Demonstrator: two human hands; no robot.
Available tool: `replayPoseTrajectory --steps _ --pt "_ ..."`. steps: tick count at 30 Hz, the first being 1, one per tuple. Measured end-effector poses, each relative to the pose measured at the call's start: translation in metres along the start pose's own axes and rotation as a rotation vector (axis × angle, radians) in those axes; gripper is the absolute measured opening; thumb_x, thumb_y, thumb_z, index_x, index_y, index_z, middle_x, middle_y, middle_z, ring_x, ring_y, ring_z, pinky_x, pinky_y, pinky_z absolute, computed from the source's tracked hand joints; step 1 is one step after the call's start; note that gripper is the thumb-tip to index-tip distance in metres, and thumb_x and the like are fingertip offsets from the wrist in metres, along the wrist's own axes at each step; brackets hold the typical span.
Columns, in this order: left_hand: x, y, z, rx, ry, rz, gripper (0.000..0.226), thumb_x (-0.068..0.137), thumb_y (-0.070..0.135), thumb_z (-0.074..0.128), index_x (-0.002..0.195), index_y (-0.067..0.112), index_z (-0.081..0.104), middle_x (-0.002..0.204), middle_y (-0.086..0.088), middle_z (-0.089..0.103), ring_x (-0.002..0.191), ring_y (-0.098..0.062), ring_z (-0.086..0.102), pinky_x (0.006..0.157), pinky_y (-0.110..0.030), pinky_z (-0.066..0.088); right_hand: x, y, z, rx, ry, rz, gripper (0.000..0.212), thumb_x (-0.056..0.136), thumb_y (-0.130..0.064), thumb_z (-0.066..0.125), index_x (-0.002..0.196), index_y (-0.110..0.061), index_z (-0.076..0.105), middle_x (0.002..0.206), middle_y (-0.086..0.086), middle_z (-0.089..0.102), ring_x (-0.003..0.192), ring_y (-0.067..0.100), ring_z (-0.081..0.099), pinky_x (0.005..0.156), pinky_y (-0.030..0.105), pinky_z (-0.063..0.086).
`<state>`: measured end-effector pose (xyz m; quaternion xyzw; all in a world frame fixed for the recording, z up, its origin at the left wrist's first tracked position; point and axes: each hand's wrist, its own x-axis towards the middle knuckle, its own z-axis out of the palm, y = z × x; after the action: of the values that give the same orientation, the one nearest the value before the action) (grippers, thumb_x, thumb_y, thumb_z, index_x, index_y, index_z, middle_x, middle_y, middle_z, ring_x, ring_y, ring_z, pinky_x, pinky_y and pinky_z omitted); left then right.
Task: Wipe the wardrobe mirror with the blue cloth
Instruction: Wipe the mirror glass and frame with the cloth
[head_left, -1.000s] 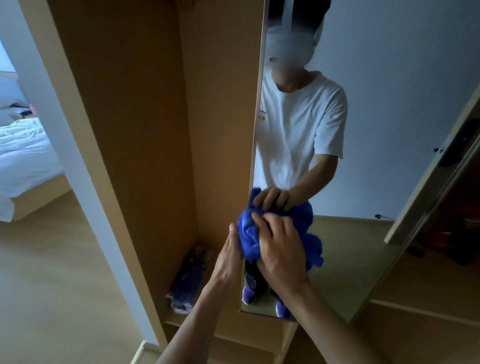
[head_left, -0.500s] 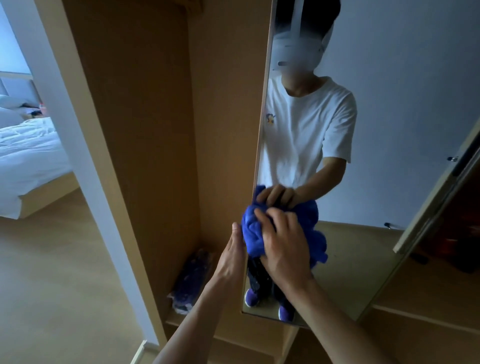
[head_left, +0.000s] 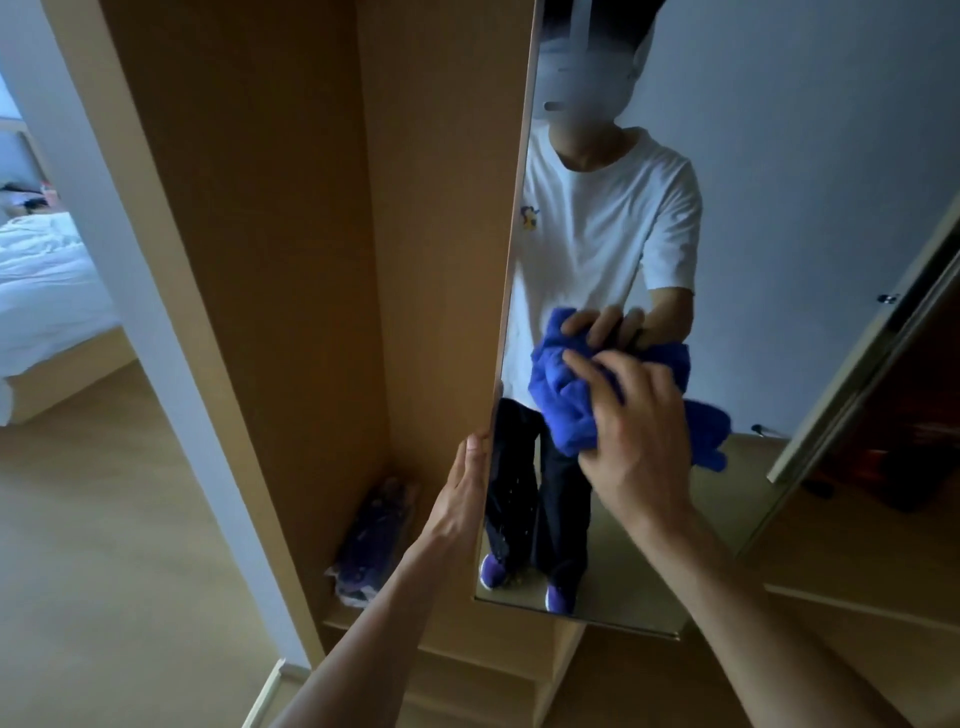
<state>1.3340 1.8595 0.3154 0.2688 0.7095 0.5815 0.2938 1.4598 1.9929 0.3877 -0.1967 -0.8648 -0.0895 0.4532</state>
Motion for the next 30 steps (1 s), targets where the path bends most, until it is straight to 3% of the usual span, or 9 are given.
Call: replayPoseTrajectory --steps 2,5,10,14,16,19,21,27,30 --pt "0.002 -0.005 0.003 0.025 0.001 -0.001 0.063 0.097 0.078 0.014 0.149 0.051 0.037 0.150 0.015 0.050 0.139 -0.017 0.048 0.119 -0.047 0.034 0.013 0.007 -0.004 -0.012 0.081 -0.002 0.048 0.091 -0.025 0.055 0.139 -0.020 0.060 0.124 0.008 0.059 0.103 0.029 0.048 0.091 0.044 0.043" --pt "0.006 -0.010 0.003 0.018 0.021 0.015 0.058 0.098 0.077 0.015 0.143 0.052 0.041 0.140 0.017 0.057 0.129 -0.013 0.054 0.115 -0.047 0.039 -0.004 0.011 0.010 -0.041 0.084 -0.073 0.049 0.092 -0.024 0.066 0.140 -0.019 0.059 0.125 0.007 0.060 0.102 0.030 0.048 0.090 0.044 0.045" --pt "0.011 -0.016 0.008 -0.026 0.043 0.053 0.047 0.103 0.068 0.022 0.141 0.051 0.044 0.135 0.016 0.059 0.125 -0.011 0.057 0.098 -0.031 0.045 -0.086 0.010 0.052 -0.093 -0.197 -0.149 0.063 0.076 -0.012 0.081 0.136 -0.018 0.064 0.125 0.007 0.064 0.097 0.030 0.056 0.079 0.043 0.051" --pt "0.013 -0.019 0.008 0.020 0.053 0.074 0.041 0.107 0.058 0.030 0.145 0.048 0.041 0.135 0.012 0.060 0.122 -0.013 0.058 0.103 -0.038 0.046 -0.112 0.018 0.060 -0.143 -0.351 -0.186 0.073 0.063 -0.018 0.092 0.132 -0.023 0.068 0.120 0.005 0.067 0.091 0.029 0.062 0.073 0.040 0.052" --pt "0.014 -0.020 0.005 0.028 0.054 0.085 0.037 0.106 0.056 0.036 0.140 0.046 0.045 0.127 0.015 0.063 0.115 -0.003 0.060 0.095 -0.031 0.047 -0.104 0.025 0.051 -0.103 -0.313 -0.166 0.072 0.067 -0.013 0.088 0.134 -0.024 0.065 0.123 0.005 0.064 0.094 0.028 0.059 0.076 0.040 0.048" --pt "0.016 -0.020 0.006 0.017 0.039 0.109 0.031 0.107 0.038 0.049 0.137 0.038 0.045 0.116 0.023 0.060 0.094 0.025 0.058 0.072 -0.004 0.046 -0.072 0.044 0.029 -0.057 -0.150 -0.103 0.074 0.072 -0.012 0.082 0.141 -0.027 0.058 0.127 0.003 0.058 0.102 0.028 0.052 0.084 0.040 0.041" --pt "0.020 -0.025 0.009 -0.008 0.022 0.102 0.043 0.105 0.027 0.055 0.145 0.027 0.040 0.117 0.019 0.059 0.091 0.024 0.059 0.068 0.002 0.044 -0.048 0.057 0.015 -0.052 -0.041 -0.076 0.070 0.079 -0.017 0.079 0.143 -0.030 0.055 0.128 0.001 0.056 0.105 0.029 0.051 0.087 0.043 0.042" --pt "0.022 -0.037 0.019 0.003 0.040 0.135 0.060 0.102 0.015 0.060 0.154 0.021 0.031 0.141 0.000 0.054 0.123 -0.009 0.055 0.082 -0.002 0.047 -0.064 0.065 0.029 -0.070 0.026 -0.123 0.067 0.082 -0.020 0.078 0.143 -0.030 0.055 0.127 0.001 0.056 0.102 0.029 0.048 0.087 0.045 0.044" --pt "0.022 -0.041 0.025 -0.010 0.054 0.165 0.065 0.101 0.011 0.061 0.156 0.023 0.027 0.154 -0.003 0.045 0.142 -0.017 0.043 0.115 -0.032 0.041 -0.103 0.059 0.056 -0.094 -0.065 -0.152 0.064 0.081 -0.016 0.082 0.141 -0.027 0.060 0.127 0.005 0.060 0.102 0.031 0.052 0.087 0.045 0.045"
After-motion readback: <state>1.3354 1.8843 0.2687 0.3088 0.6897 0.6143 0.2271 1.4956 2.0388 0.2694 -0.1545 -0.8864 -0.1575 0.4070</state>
